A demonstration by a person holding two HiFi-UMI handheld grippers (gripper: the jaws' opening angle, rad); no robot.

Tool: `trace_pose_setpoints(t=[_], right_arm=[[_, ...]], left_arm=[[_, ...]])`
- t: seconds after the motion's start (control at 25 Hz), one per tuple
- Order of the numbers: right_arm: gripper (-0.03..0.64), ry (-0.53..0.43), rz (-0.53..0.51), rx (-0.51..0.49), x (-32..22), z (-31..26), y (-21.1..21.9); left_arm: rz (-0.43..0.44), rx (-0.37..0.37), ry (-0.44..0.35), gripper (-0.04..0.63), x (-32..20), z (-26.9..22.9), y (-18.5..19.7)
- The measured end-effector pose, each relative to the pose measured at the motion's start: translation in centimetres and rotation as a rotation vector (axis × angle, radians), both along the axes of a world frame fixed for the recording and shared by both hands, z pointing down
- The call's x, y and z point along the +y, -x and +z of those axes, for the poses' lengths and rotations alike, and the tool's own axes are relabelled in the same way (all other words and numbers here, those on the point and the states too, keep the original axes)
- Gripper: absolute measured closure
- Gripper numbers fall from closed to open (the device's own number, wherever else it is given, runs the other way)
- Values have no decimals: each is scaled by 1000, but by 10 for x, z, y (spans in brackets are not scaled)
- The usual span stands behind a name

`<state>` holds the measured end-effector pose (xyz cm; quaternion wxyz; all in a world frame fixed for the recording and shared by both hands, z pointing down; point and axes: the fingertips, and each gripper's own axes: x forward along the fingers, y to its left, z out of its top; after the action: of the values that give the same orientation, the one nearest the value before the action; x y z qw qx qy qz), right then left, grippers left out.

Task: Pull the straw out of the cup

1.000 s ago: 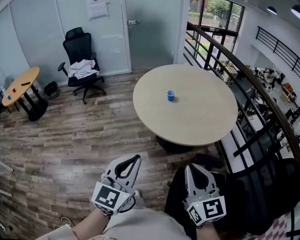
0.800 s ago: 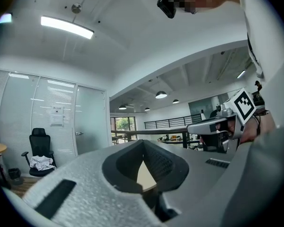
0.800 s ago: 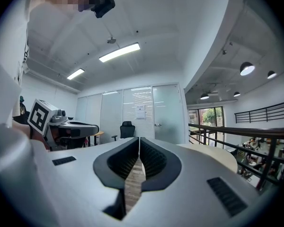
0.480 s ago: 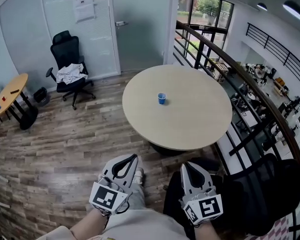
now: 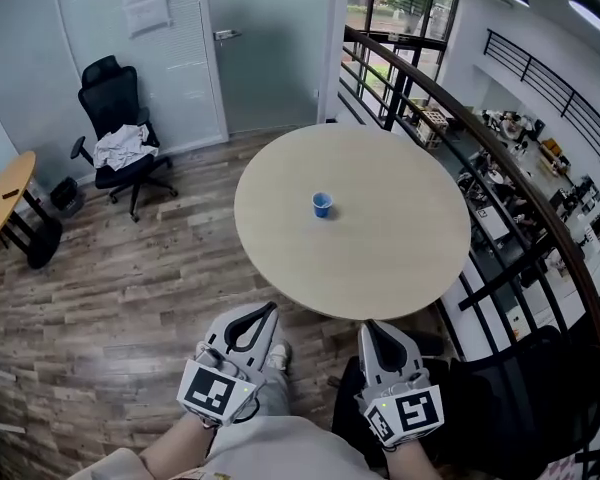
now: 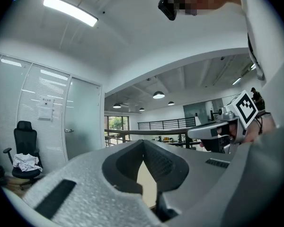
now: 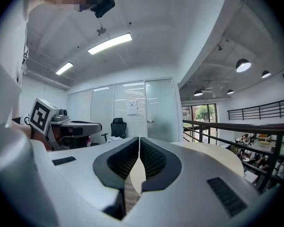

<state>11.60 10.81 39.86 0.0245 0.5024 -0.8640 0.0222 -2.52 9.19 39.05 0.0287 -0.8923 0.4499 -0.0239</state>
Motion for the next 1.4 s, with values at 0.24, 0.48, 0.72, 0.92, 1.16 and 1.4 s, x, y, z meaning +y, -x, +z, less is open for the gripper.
trace_pose_setpoints(t=[0.24, 0.48, 0.72, 0.92, 1.16, 1.4], right_arm=[[594, 40, 15, -3, -77, -5, 24], [593, 45, 39, -5, -140, -16, 42], [592, 36, 61, 25, -201, -23, 57], [592, 40, 90, 38, -245, -23, 68], [592, 44, 124, 46, -291, -25, 72], [592, 38, 145, 46, -319, -24, 80]], left_arm=[[36, 18, 40, 581, -79, -3, 14], [70, 36, 36, 581, -144, -11, 24], [106, 41, 38, 581, -204, -15, 35], [140, 48, 41, 581, -249, -15, 41], [187, 33, 32, 581, -293, -15, 38], [211, 48, 36, 581, -319, -13, 43]])
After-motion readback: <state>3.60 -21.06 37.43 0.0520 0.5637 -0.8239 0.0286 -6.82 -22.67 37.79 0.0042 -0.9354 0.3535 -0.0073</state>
